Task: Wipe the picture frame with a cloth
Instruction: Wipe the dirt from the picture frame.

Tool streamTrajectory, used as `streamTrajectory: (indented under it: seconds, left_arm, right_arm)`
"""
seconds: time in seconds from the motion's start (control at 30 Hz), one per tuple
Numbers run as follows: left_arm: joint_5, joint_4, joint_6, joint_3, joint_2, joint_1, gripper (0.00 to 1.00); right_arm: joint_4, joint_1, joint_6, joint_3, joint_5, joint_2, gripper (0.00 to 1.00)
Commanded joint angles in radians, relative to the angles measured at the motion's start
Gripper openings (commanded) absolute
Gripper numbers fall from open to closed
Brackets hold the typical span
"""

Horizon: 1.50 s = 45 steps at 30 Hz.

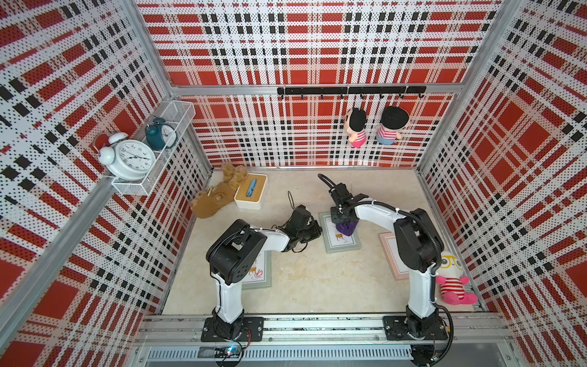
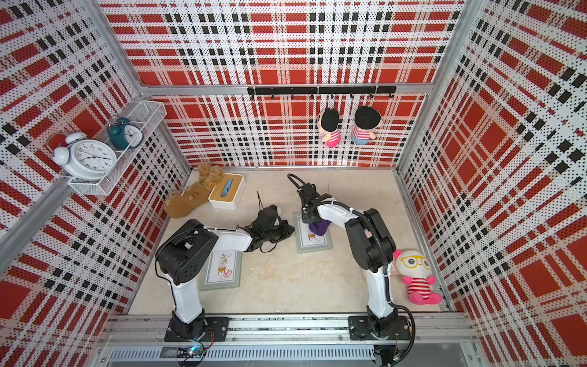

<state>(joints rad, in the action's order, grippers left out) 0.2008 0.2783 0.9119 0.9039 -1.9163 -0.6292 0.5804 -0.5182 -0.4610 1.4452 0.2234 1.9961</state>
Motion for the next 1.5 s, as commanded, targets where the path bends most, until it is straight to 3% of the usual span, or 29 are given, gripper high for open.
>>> streamTrajectory:
  seconds: [0.0, 0.33, 0.47, 0.63, 0.77, 0.87, 1.03, 1.17, 1.37, 1.47]
  left_arm:
    - [-0.018, -0.16, -0.007, -0.051, -0.052, -0.003, 0.1]
    - [-0.002, -0.141, -0.023, -0.046, -0.028, -0.003, 0.11]
    - [0.006, -0.127, -0.044, -0.024, 0.024, -0.003, 0.17]
    - [-0.044, -0.135, -0.028, -0.032, 0.12, 0.018, 0.31]
    - [-0.105, -0.152, -0.005, -0.065, 0.174, 0.035, 0.38]
    - [-0.098, -0.154, -0.007, -0.067, 0.176, 0.036, 0.45]
    - [-0.074, -0.151, -0.018, -0.042, 0.157, 0.026, 0.49]
    - [-0.068, -0.152, -0.019, -0.034, 0.133, 0.022, 0.47]
    - [-0.067, -0.189, -0.025, -0.004, 0.08, 0.022, 0.36]
    - [-0.076, -0.21, -0.019, 0.003, 0.06, 0.022, 0.32]
  right_arm:
    - [0.042, 0.018, 0.018, -0.019, 0.034, -0.069, 0.0]
    - [0.01, -0.028, 0.003, -0.073, -0.1, 0.031, 0.0]
    - [-0.062, -0.065, 0.041, -0.108, -0.315, 0.03, 0.0]
    - [-0.17, -0.11, -0.008, -0.135, -0.536, 0.014, 0.0]
    - [-0.135, -0.09, -0.015, -0.101, -0.431, -0.056, 0.0]
    - [-0.096, -0.04, -0.008, -0.089, -0.31, -0.165, 0.0]
    - [-0.033, 0.035, 0.014, -0.094, -0.106, -0.307, 0.0]
    - [-0.009, 0.042, 0.056, -0.097, -0.15, -0.308, 0.0]
    - [-0.067, 0.007, 0.058, -0.13, -0.374, -0.253, 0.0]
    - [-0.074, -0.028, 0.033, -0.135, -0.387, -0.202, 0.0]
